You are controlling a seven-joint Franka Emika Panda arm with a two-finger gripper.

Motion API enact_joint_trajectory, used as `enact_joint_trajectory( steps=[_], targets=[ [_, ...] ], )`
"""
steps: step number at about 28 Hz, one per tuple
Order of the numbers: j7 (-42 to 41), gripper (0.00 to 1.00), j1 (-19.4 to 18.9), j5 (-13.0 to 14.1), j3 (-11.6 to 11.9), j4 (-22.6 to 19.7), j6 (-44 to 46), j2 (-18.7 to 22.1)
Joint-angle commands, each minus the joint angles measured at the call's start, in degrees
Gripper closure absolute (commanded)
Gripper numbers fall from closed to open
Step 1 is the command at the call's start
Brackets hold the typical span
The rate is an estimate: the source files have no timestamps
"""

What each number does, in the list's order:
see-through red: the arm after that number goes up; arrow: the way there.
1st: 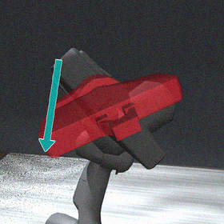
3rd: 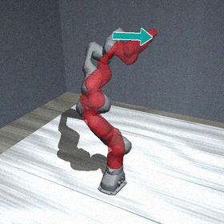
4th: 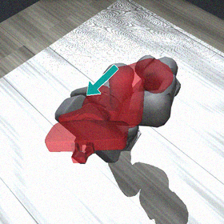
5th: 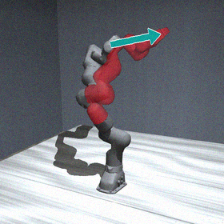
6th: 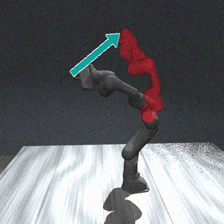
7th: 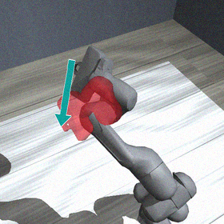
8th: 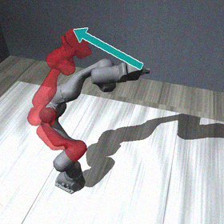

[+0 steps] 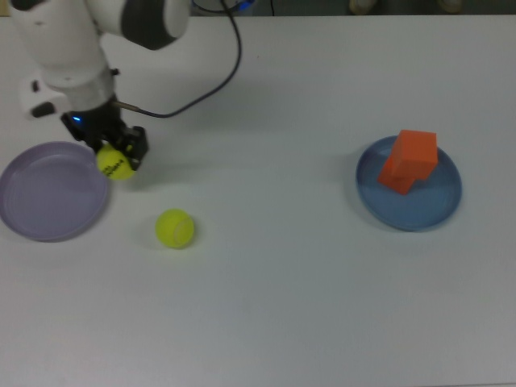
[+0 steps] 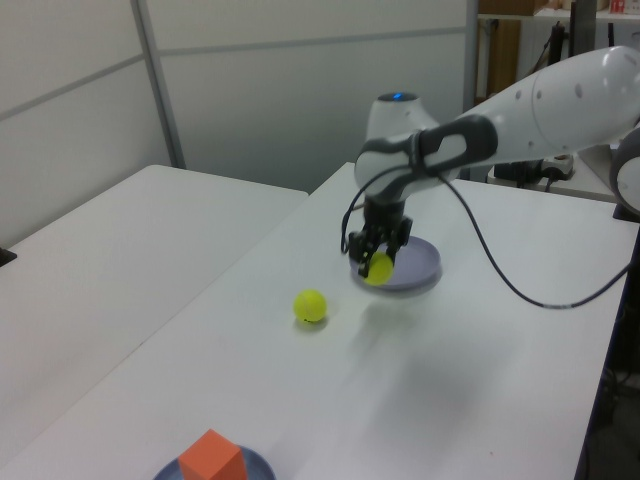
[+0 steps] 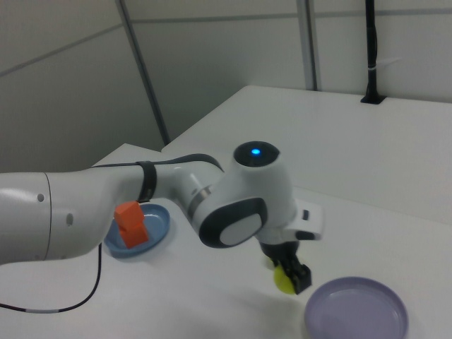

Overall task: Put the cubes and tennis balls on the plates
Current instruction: 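Grasp the tennis ball, carry it onto the lavender plate, release, then lower the gripper onto the second tennis ball and grasp it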

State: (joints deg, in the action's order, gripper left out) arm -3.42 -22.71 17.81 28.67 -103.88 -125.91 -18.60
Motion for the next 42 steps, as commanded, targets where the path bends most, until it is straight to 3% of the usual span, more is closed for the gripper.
enact_joint_trajectory(
  steps=[1, 6, 12, 13, 14, 15, 22, 28, 32, 34, 42],
  targets=[
    [-4.7, 1.00, 4.2, 3.1, 0.7, 2.3, 0.8, -2.6],
    [-5.4, 1.00, 6.3, 4.8, 0.7, 5.4, 0.8, -7.0],
    [-5.5, 1.00, 6.8, 5.6, 0.6, 6.0, 0.6, -8.6],
    [-5.5, 0.94, 6.8, 5.7, 0.7, 6.0, 0.6, -8.6],
    [-5.7, 0.67, 6.8, 5.7, 0.7, 6.0, 0.6, -8.7],
    [-6.8, 0.01, 6.7, 5.6, 0.7, 6.0, 0.7, -8.6],
    [-7.9, 0.00, 6.2, 5.7, 0.7, 6.1, 1.4, -4.3],
    [-4.2, 0.00, 3.5, 6.4, -0.6, 9.8, 1.9, -3.9],
    [-2.4, 0.00, 2.1, 6.9, -3.4, 10.6, 1.6, -4.0],
    [-0.6, 0.00, 2.1, 6.9, -6.1, 11.1, 1.1, -4.3],
    [4.1, 0.00, 1.7, 6.1, -10.1, 11.3, -4.0, -7.4]
  ],
)
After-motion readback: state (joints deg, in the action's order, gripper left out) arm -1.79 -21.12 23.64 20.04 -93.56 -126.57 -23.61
